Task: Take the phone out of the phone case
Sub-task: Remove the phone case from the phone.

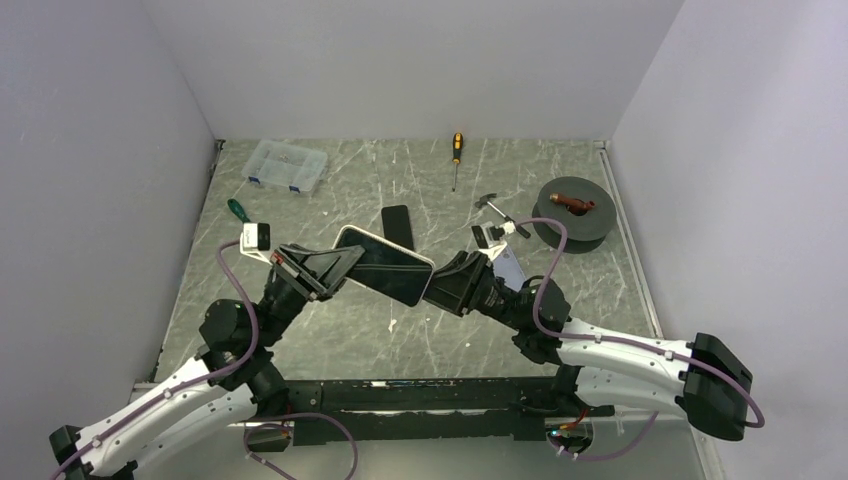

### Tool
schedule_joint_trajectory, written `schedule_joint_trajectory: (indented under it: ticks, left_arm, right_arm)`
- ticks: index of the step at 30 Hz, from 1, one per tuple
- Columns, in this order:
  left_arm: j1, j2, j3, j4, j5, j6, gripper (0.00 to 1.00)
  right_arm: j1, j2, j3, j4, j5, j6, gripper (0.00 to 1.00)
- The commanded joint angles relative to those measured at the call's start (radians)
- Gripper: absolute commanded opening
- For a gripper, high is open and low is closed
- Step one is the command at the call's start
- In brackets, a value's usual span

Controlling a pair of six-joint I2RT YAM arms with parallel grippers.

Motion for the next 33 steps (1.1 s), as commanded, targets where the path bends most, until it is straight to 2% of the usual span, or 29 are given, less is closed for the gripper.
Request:
schedule_joint_trajectory:
  ticks: [1,8,14,16,20,26,28,31,33]
  left_arm:
    - [-0.027,0.011,-0.066,0.2,0.153,-0.059,0.0]
    - [-0.028,-0.019,-0.101,0.251,0.118,-0.049,0.0]
    - [-0.027,0.011,-0.145,0.416,0.107,-0.056,0.0]
    - [-0.027,0.024,-0.133,0.423,0.128,-0.043,0.0]
    - [-0.027,0.031,-0.101,0.418,0.163,0.013,0.0]
    - [-0.026,0.036,-0.009,0.35,0.219,0.138,0.0]
    - [-0.027,0.039,0.022,0.306,0.223,0.156,0.0]
    - [-0.027,0.026,0.04,0.241,0.192,0.167,0.0]
    - [-0.027,0.01,0.036,0.212,0.153,0.179,0.0]
  right_arm:
    - [-0.014,0.022,-0.018,0.258,0.054,0.08,0.39]
    - [-0.014,-0.014,0.004,0.244,0.024,0.043,0.41]
    - [-0.014,0.085,0.02,0.454,-0.022,0.12,0.4]
    - [-0.006,0.093,0.056,0.423,-0.047,0.128,0.38]
    - [0.014,0.064,0.132,0.244,-0.066,0.138,0.3]
    - [0.039,0.088,0.198,0.102,-0.082,0.182,0.25]
    - [0.046,0.059,0.251,-0.079,-0.089,0.105,0.29]
    - [0.083,0.012,0.328,-0.393,-0.005,-0.056,0.36]
    - [0.094,0.006,0.35,-0.498,0.046,-0.12,0.37]
